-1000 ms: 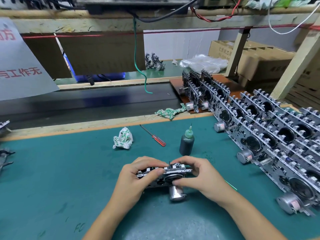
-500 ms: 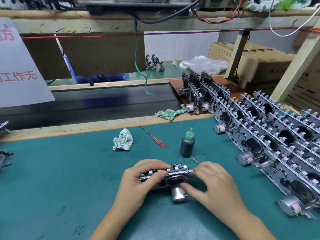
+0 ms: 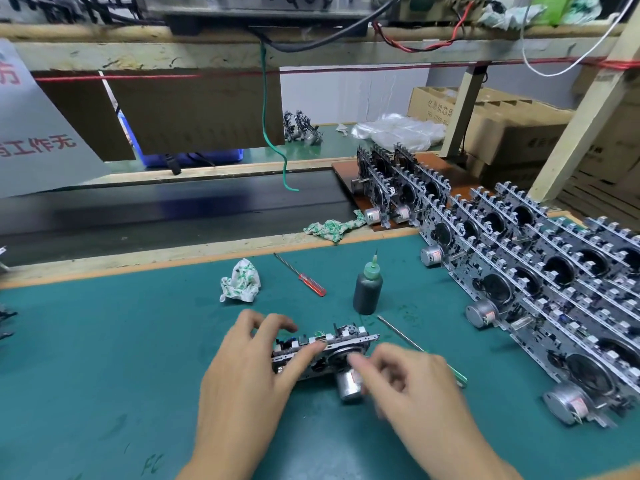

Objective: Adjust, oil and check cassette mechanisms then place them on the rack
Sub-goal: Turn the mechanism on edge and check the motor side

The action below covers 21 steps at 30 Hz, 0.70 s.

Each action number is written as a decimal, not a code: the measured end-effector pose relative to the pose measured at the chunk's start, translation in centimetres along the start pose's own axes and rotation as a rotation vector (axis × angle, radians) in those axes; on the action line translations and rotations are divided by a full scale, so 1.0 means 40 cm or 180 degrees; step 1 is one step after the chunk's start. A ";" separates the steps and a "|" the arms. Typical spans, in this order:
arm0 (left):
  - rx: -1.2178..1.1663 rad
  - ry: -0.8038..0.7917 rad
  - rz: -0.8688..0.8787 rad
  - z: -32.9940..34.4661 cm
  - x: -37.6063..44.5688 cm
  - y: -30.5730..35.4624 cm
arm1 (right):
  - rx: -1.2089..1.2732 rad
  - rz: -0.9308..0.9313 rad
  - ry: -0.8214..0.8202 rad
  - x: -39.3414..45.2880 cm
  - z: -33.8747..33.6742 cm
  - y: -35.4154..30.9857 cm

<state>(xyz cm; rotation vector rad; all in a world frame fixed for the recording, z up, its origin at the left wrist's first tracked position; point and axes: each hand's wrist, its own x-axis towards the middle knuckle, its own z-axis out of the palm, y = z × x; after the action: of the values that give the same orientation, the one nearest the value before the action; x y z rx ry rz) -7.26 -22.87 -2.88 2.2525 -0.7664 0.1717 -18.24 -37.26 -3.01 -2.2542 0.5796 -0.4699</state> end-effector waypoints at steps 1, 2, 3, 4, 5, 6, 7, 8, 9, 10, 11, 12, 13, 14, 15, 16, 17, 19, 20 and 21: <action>0.0161 0.0015 0.0017 -0.009 -0.006 0.007 | 0.0048 0.0034 -0.0272 -0.007 0.009 -0.020; 0.0177 -0.0011 0.0030 -0.019 -0.011 0.016 | 0.0048 0.0045 -0.0468 -0.013 0.020 -0.034; 0.0136 -0.0080 -0.0025 -0.027 -0.016 0.027 | 0.0072 0.0062 -0.0538 -0.013 0.028 -0.044; -0.0041 -0.0197 -0.0115 -0.035 -0.023 0.038 | 0.0132 0.0099 -0.0487 -0.008 0.032 -0.050; -0.0387 -0.0395 -0.0286 -0.046 -0.028 0.052 | 0.0216 0.0161 -0.0360 0.002 0.030 -0.054; -0.0893 -0.0643 -0.0460 -0.056 -0.032 0.068 | 0.0271 0.0194 -0.0205 0.014 0.026 -0.055; -0.1333 -0.0929 -0.0599 -0.063 -0.037 0.083 | 0.0258 0.0207 -0.0063 0.026 0.019 -0.057; -0.1586 -0.1219 -0.0640 -0.061 -0.043 0.094 | 0.0134 0.0205 0.0013 0.039 0.011 -0.057; -0.1539 -0.1405 -0.0523 -0.056 -0.049 0.100 | -0.0077 0.0196 0.0026 0.048 0.002 -0.059; -0.1337 -0.1454 -0.0370 -0.050 -0.051 0.102 | -0.0331 0.0184 -0.0027 0.053 -0.007 -0.061; -0.1038 -0.1353 -0.0199 -0.048 -0.048 0.098 | -0.0597 0.0159 -0.0106 0.054 -0.014 -0.064; -0.0699 -0.1065 0.0034 -0.050 -0.036 0.090 | -0.0895 0.0099 -0.0127 0.051 -0.018 -0.066; -0.0389 -0.0706 0.0318 -0.052 -0.019 0.076 | -0.1238 -0.0012 -0.0059 0.045 -0.022 -0.066; -0.0147 -0.0418 0.0640 -0.053 0.002 0.060 | -0.1585 -0.0139 0.0029 0.037 -0.025 -0.068; 0.0136 -0.0307 0.0947 -0.058 0.027 0.055 | -0.1834 -0.0229 0.0085 0.029 -0.030 -0.069; 0.0376 -0.0411 0.1288 -0.057 0.054 0.047 | -0.1948 -0.0272 0.0084 0.022 -0.034 -0.069; 0.0549 -0.0680 0.1635 -0.054 0.083 0.043 | -0.1957 -0.0279 0.0021 0.017 -0.039 -0.070; 0.0400 -0.1574 0.1799 -0.048 0.133 0.053 | -0.1849 -0.0258 -0.0205 0.013 -0.047 -0.073; 0.0266 -0.1876 0.1894 -0.041 0.152 0.055 | -0.1801 -0.0264 -0.0297 0.014 -0.051 -0.074; 0.0199 -0.2037 0.1977 -0.030 0.171 0.057 | -0.1775 -0.0281 -0.0358 0.015 -0.055 -0.073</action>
<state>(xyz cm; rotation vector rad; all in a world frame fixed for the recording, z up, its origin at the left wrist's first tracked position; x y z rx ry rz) -2.90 -26.55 1.66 2.0574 -1.8090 -0.2560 -18.06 -37.05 0.70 -2.8239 0.6085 -0.2369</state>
